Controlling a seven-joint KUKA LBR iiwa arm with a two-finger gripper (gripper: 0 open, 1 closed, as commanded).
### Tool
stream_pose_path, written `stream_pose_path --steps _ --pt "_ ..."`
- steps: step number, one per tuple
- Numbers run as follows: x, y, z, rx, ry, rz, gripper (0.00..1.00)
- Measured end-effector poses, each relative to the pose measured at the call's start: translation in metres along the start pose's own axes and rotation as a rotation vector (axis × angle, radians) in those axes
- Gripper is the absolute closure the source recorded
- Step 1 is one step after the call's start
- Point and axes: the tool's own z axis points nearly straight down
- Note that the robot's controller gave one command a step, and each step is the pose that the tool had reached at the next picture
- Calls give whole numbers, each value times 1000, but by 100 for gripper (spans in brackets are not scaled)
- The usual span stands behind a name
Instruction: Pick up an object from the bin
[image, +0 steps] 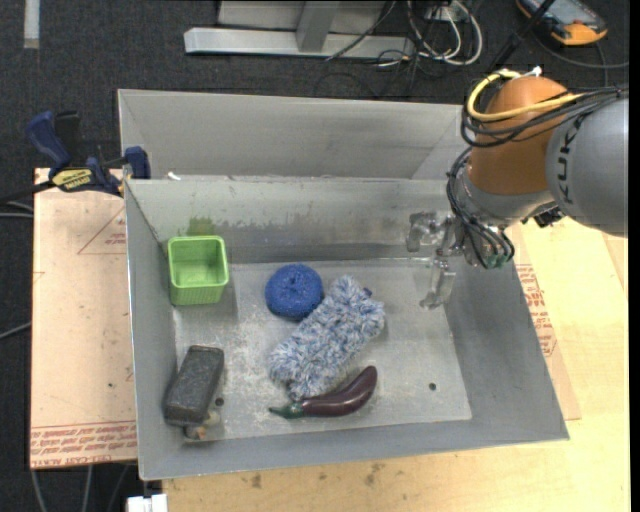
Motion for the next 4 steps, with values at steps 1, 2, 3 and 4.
stream_pose_path --steps 1,2,3,4 --pt "-2 0 -5 1 -8 -1 0" --pt "-2 15 5 5 -12 -73 0" --pt "16 55 35 0 -9 -209 0" --pt "28 70 53 -3 -5 -130 0"
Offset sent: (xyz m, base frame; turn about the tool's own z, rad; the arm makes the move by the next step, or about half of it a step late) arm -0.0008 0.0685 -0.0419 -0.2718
